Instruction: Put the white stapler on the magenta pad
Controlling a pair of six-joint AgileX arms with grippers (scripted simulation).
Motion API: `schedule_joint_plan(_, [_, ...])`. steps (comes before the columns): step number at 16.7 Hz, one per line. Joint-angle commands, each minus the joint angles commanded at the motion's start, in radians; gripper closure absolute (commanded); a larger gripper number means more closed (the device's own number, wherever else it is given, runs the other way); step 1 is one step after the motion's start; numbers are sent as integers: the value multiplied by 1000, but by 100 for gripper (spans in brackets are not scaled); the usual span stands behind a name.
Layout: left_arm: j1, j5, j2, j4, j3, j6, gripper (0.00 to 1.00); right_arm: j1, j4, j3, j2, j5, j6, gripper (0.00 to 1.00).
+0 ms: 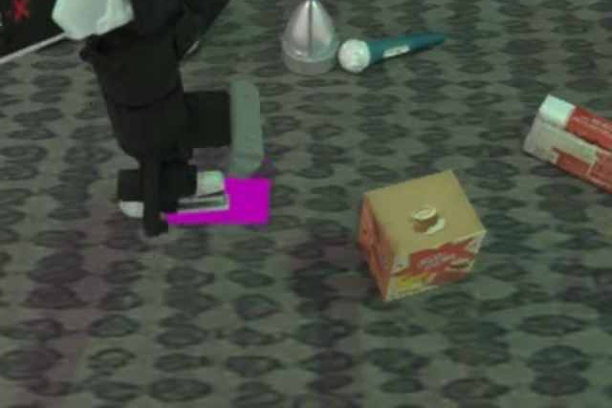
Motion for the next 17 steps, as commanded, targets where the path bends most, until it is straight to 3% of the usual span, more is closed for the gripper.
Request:
schedule_joint_plan(7, [51, 2, 292, -118, 438, 135, 100, 0, 0, 0, 0, 0, 0, 0])
schedule_joint_plan(14, [52, 1, 323, -124, 476, 152, 100, 0, 0, 0, 0, 0, 0, 0])
schedule_joint_plan(17, [53, 2, 336, -53, 418, 151, 100, 0, 0, 0, 0, 0, 0, 0])
